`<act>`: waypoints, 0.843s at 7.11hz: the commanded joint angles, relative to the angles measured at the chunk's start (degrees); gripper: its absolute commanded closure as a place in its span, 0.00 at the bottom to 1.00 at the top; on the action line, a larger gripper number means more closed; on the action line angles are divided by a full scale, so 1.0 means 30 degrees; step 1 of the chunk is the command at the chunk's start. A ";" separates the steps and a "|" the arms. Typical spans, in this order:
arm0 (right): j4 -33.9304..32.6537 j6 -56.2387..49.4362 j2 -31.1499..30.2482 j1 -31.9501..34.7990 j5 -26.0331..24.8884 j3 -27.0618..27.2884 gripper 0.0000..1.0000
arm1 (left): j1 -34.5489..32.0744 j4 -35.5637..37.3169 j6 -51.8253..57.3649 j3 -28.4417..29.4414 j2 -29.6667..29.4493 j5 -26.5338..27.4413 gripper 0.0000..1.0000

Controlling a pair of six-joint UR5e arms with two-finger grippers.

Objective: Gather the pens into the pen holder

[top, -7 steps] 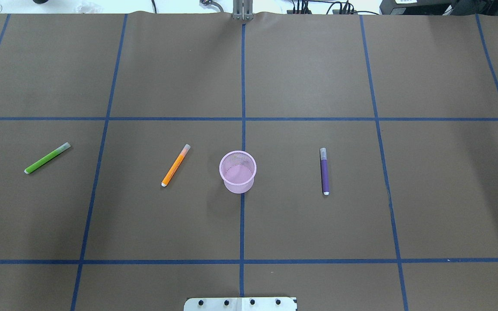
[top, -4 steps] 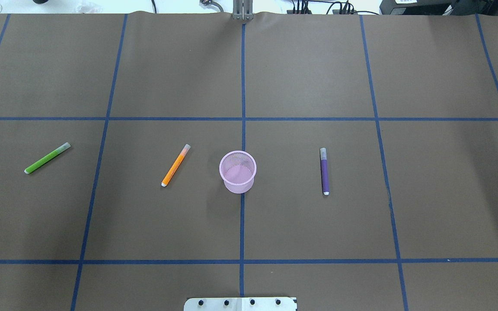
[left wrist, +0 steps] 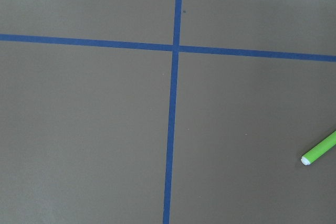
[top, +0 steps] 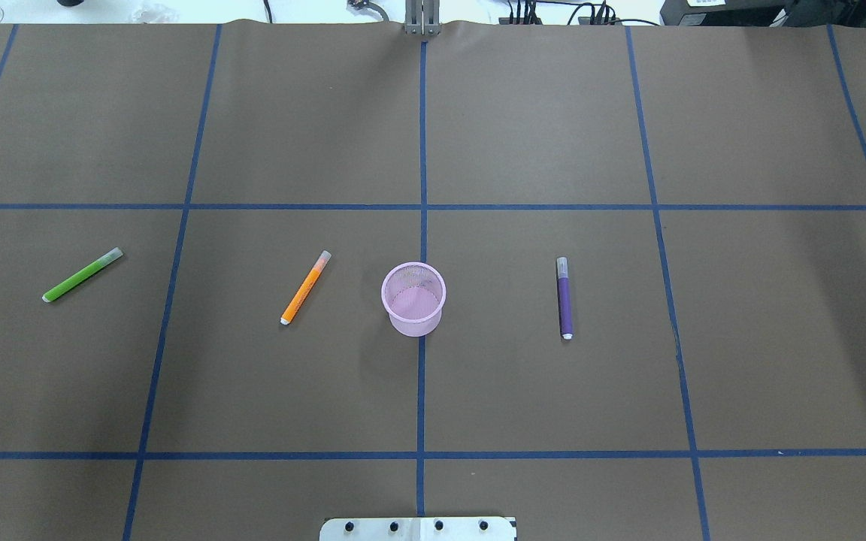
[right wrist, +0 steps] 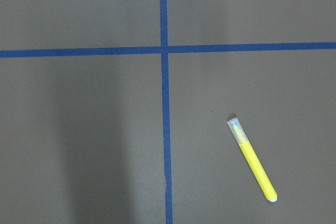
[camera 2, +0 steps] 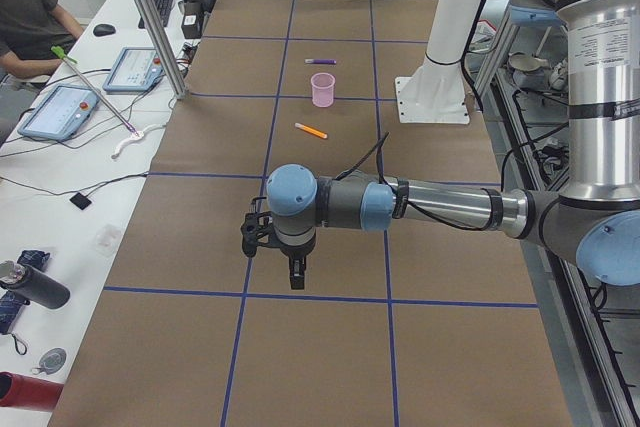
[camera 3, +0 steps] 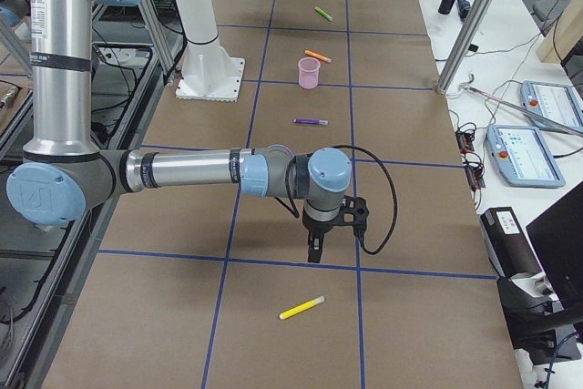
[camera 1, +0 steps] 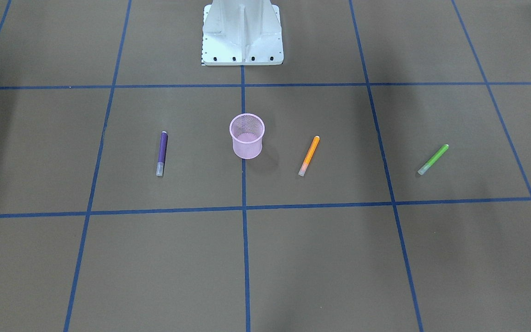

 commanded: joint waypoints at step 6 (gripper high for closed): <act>0.3663 -0.8349 0.0006 0.0000 -0.2046 -0.5428 0.01 | 0.0046 -0.0829 -0.0014 -0.0033 0.0325 0.0014 0.00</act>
